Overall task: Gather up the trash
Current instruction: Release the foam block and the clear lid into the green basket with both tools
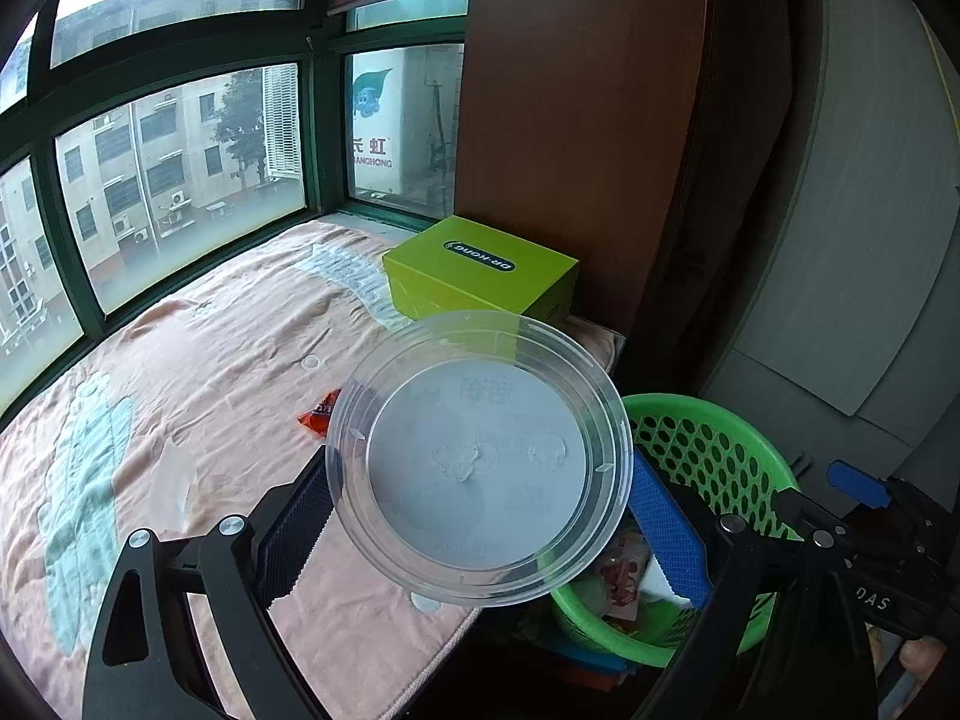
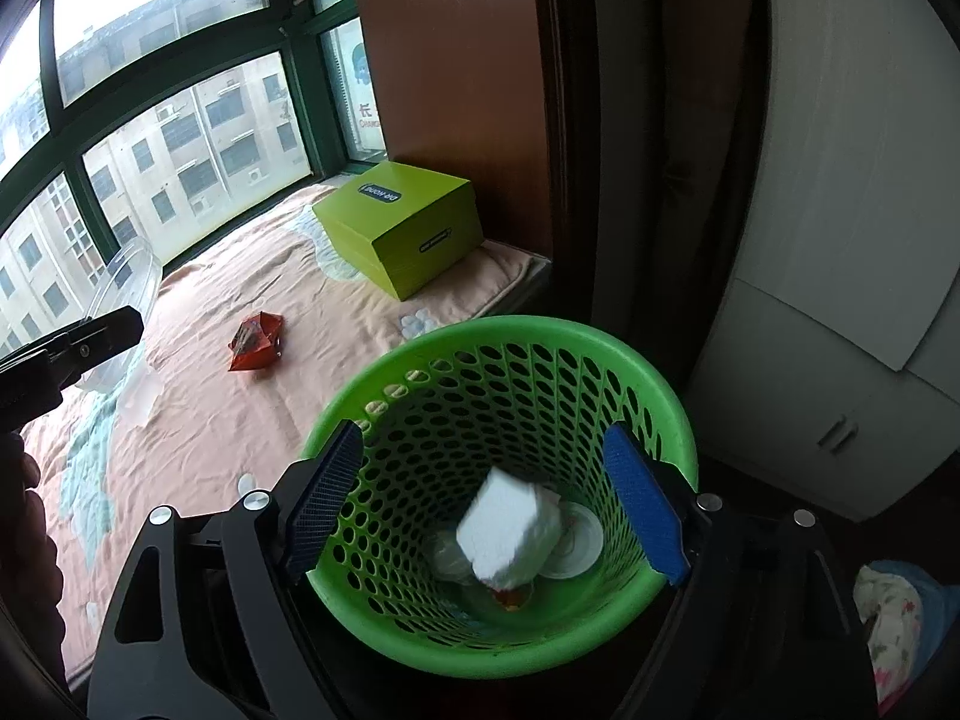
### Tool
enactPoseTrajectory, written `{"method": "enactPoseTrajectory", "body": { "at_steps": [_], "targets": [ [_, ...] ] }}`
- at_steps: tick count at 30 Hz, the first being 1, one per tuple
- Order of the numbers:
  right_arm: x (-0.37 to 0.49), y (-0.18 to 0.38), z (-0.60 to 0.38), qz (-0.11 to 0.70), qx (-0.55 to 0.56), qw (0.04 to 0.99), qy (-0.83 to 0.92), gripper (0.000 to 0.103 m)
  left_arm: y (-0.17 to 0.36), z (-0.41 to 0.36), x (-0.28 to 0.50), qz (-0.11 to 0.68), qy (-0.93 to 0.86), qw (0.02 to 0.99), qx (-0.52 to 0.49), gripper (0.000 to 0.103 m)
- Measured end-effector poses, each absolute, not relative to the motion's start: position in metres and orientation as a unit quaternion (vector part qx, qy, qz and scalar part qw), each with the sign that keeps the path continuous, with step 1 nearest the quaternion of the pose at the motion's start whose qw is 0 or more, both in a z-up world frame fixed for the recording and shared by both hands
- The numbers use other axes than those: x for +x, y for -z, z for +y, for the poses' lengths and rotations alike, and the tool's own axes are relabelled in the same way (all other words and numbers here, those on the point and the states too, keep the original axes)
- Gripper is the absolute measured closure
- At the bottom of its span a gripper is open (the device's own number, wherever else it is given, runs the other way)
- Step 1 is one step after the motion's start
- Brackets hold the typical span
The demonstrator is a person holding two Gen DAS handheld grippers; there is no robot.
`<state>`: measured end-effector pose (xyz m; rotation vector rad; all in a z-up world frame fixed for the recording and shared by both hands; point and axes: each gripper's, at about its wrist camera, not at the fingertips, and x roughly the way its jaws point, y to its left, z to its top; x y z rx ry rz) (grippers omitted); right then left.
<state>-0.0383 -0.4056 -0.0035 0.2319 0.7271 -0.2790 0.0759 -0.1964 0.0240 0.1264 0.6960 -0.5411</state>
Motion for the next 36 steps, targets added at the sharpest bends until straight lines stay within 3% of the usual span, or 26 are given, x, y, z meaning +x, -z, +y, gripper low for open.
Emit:
{"method": "enactPoseTrajectory", "body": {
  "at_steps": [36],
  "targets": [
    [-0.078, -0.013, -0.441, 0.313, 0.139, 0.921, 0.186, 0.015, -0.004, -0.283, 0.051, 0.365, 0.353, 0.857, 0.088, 0.013]
  ]
}}
